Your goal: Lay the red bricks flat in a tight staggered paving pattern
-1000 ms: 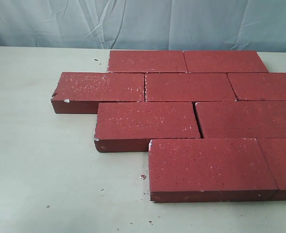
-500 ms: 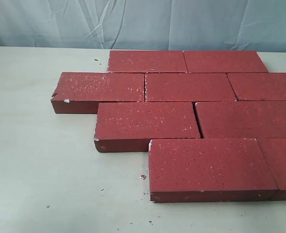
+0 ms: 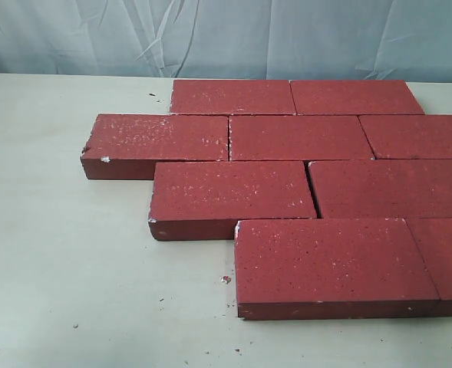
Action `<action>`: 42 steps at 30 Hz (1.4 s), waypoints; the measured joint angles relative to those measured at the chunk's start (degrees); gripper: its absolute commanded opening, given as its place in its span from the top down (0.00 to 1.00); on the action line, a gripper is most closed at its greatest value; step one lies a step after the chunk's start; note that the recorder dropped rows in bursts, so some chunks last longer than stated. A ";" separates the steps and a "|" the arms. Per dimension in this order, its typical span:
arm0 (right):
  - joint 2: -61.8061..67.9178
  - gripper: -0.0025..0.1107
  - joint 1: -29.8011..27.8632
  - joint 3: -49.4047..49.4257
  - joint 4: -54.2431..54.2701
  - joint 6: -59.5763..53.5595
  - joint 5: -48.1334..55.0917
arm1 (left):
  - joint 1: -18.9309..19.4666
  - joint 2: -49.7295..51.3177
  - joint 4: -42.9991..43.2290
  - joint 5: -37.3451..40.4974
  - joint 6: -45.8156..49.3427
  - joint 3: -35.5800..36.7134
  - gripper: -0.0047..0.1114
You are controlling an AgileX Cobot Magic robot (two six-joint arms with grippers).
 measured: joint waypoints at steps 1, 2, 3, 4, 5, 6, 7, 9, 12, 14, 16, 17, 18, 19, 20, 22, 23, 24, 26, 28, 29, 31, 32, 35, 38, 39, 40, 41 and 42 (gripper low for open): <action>-1.17 0.98 0.00 0.96 0.00 0.00 0.00 | 0.00 0.00 0.00 0.00 0.00 0.00 0.96; -1.89 0.98 0.00 1.68 0.00 0.00 0.00 | 0.00 0.00 0.00 0.00 0.00 0.00 0.96; -2.74 0.98 0.00 2.51 0.00 0.00 0.00 | 0.00 0.00 0.00 0.00 0.00 0.00 0.96; -3.56 0.98 0.00 3.25 0.00 0.00 0.00 | 0.00 0.00 0.00 0.00 0.00 0.00 0.96; -4.00 0.98 -0.13 3.82 0.00 0.00 0.00 | 0.00 0.00 0.00 0.00 0.00 0.00 0.96; -4.85 0.98 -0.45 4.47 0.32 0.00 0.00 | 0.00 0.00 0.00 0.00 0.00 0.00 0.96; -5.47 0.98 -0.95 5.10 0.44 0.00 0.00 | 0.00 0.00 0.00 0.00 0.00 0.00 0.96; -6.53 0.98 -1.92 6.21 0.57 0.00 0.00 | 0.00 0.00 0.00 0.00 0.00 0.00 0.96; -8.61 0.98 -2.63 7.68 0.57 0.00 0.00 | 0.00 0.00 0.00 0.00 0.00 0.00 0.96; -9.71 0.98 -2.74 8.65 0.57 0.00 0.00 | 0.00 0.00 0.00 0.00 0.00 0.00 0.96; -9.93 0.98 -2.74 8.93 0.57 0.00 0.43 | 0.00 0.00 0.00 0.00 0.00 0.00 0.96; -9.96 0.98 -2.74 8.93 0.57 0.00 1.28 | 0.00 0.00 0.00 0.00 0.00 0.00 0.96; -9.96 0.98 -2.74 9.04 0.57 0.00 2.18 | 0.00 0.00 0.00 0.00 0.00 0.00 0.96; -10.05 0.98 -2.76 9.05 0.57 0.00 3.03 | 0.00 0.00 0.00 0.00 0.00 0.00 0.96; -10.05 0.98 -2.76 9.17 0.57 0.00 3.46 | 0.00 0.00 0.00 0.00 0.00 0.00 0.96; -10.05 0.98 -2.76 9.17 0.57 0.00 4.56 | 0.00 0.00 0.00 0.00 0.00 0.00 0.96; -10.05 0.98 -2.76 9.17 0.57 0.00 5.33 | 0.00 0.00 0.00 0.00 0.00 0.00 0.96; -10.05 0.98 -2.76 9.17 0.44 0.00 6.45 | 0.00 0.00 0.00 0.00 0.00 0.00 0.96; -10.05 0.98 -2.76 9.17 0.44 0.00 8.12 | 0.00 0.00 0.00 0.00 0.00 0.00 0.96; -10.05 0.98 -2.76 9.17 0.44 0.00 8.88 | 0.00 0.00 0.00 0.00 0.00 0.00 0.96; -10.05 0.98 -2.76 9.17 0.44 0.00 9.13 | 0.00 0.00 0.00 0.00 0.00 0.00 0.96; -10.05 0.98 -2.76 9.17 0.44 0.00 9.26 | 0.00 0.00 0.00 0.00 0.00 0.00 0.96; -10.05 0.98 -2.76 9.17 0.44 0.00 9.37 | 0.00 0.00 0.00 0.00 0.00 0.00 0.96; -10.05 0.98 -2.76 9.17 0.44 0.00 9.38 | 0.00 0.00 0.00 0.00 0.00 0.00 0.96; -10.05 0.98 -2.76 9.17 0.44 0.00 9.38 | 0.00 0.00 0.00 0.00 0.00 0.00 0.96; -10.05 0.98 -2.76 9.17 0.44 0.00 9.38 | 0.00 0.00 0.00 0.00 0.00 0.00 0.96; -10.05 0.98 -2.76 9.17 0.44 0.00 9.38 | 0.00 0.00 0.00 0.00 0.00 0.00 0.96; -10.05 0.98 -2.76 9.17 0.44 0.00 9.38 | 0.00 0.00 0.00 0.00 0.00 0.00 0.96; -10.05 0.98 -2.76 9.17 0.44 0.00 9.38 | 0.00 0.00 0.00 0.00 0.00 0.00 0.96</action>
